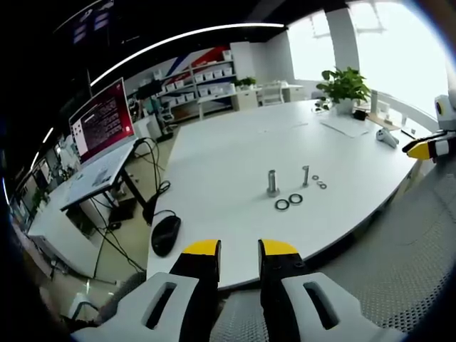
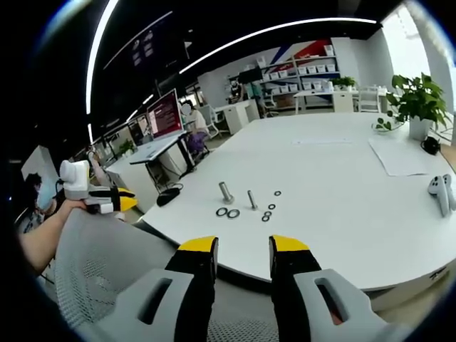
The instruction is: Place the washer onto the threaded stud by aligning its center hole with the stud, sliding it down to the base, and recovering from edge contact or off-axis alignment until the washer reaches the visible bottom stop.
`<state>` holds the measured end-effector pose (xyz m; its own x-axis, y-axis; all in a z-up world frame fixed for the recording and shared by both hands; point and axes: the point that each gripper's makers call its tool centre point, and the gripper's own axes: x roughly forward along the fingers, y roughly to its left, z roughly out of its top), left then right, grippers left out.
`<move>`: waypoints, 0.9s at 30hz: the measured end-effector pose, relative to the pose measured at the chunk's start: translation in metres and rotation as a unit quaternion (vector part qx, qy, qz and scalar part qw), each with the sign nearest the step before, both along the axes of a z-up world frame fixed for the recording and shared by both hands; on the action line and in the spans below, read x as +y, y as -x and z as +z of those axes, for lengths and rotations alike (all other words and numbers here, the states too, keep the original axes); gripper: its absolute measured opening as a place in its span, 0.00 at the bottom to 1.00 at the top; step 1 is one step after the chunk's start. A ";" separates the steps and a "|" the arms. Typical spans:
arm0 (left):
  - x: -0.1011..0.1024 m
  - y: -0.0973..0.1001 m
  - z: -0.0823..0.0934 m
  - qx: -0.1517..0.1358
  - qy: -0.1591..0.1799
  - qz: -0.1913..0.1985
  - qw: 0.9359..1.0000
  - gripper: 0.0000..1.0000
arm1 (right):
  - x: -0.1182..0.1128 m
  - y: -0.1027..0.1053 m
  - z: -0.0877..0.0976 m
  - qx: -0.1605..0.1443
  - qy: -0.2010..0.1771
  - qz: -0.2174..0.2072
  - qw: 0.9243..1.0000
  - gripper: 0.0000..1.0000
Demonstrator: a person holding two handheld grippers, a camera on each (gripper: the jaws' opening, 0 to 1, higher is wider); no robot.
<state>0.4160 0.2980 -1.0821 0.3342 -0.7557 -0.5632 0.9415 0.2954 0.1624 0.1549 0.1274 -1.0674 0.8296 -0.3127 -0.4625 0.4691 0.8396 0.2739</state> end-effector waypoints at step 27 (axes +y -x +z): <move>0.001 -0.002 0.001 -0.001 -0.001 0.002 1.000 0.16 | 0.001 0.000 -0.003 0.010 -0.004 0.006 1.000 0.31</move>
